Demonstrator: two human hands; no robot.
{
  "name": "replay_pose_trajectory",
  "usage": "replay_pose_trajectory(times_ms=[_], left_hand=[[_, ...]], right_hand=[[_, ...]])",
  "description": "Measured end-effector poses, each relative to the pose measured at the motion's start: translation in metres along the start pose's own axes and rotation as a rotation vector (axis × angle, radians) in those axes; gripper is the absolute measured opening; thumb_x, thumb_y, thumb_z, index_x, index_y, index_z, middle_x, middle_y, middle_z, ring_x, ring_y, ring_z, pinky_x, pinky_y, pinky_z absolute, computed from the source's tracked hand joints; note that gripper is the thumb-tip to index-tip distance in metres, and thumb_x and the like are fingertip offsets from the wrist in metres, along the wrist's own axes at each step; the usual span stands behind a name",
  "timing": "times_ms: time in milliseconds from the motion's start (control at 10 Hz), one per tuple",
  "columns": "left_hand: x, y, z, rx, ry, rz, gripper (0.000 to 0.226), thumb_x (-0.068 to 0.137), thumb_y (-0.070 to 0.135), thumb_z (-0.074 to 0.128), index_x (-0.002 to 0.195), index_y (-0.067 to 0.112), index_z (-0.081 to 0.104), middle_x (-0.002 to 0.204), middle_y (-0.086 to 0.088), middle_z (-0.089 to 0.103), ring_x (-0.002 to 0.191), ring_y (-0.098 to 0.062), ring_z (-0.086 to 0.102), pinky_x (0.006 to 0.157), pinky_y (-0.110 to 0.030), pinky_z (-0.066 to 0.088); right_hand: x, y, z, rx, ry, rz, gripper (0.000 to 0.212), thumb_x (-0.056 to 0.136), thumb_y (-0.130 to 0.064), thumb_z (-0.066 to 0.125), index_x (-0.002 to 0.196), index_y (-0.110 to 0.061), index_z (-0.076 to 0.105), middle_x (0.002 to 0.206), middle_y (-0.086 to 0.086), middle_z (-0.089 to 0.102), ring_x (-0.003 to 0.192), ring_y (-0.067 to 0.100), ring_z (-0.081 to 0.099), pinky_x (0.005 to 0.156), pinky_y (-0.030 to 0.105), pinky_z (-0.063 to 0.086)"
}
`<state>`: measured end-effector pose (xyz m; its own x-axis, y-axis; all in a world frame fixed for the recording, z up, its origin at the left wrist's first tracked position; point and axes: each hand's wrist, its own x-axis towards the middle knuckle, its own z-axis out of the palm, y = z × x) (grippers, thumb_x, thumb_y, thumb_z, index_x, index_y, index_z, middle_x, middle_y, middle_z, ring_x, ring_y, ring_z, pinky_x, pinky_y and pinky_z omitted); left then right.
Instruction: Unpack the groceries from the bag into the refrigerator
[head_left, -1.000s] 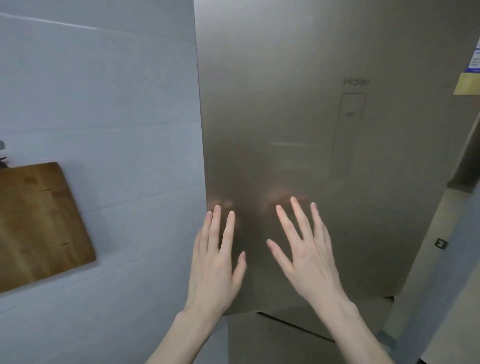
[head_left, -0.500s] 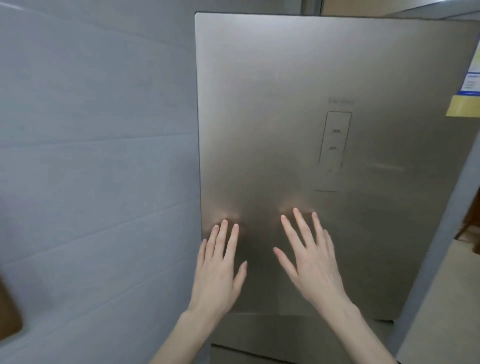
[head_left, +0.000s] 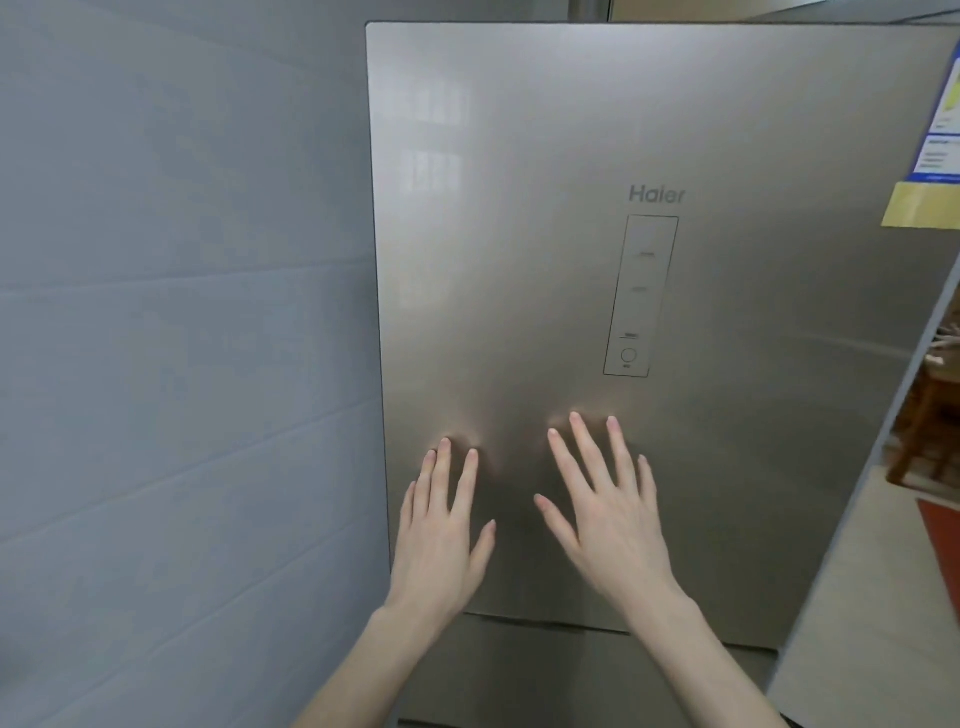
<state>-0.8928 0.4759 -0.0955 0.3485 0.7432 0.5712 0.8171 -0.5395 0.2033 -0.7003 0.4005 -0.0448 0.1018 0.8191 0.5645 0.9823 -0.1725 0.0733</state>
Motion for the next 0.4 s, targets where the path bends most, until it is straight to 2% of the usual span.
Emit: replay_pose_trajectory(times_ms=[200, 400], left_hand=[[0.001, -0.003, 0.002, 0.013, 0.035, -0.005, 0.081, 0.098, 0.046, 0.051, 0.163, 0.022, 0.009, 0.172, -0.004, 0.006, 0.158, -0.023, 0.009, 0.122, -0.047, 0.03], [-0.004, -0.001, -0.028, 0.008, 0.048, -0.057, 0.072, 0.101, 0.048, 0.046, 0.162, 0.02, 0.018, 0.168, 0.0, 0.023, 0.154, -0.022, 0.023, 0.121, -0.044, 0.031]], right_hand=[[0.0, 0.005, 0.004, 0.002, 0.031, -0.025, 0.073, 0.101, -0.059, 0.036, 0.164, -0.027, 0.018, 0.173, -0.003, 0.005, 0.16, 0.032, 0.0, 0.122, 0.058, 0.025], [0.001, 0.002, -0.013, 0.103, 0.121, -0.037, 0.069, 0.102, -0.059, 0.035, 0.161, -0.023, 0.029, 0.166, 0.001, 0.032, 0.156, 0.025, 0.025, 0.124, 0.05, 0.024]])
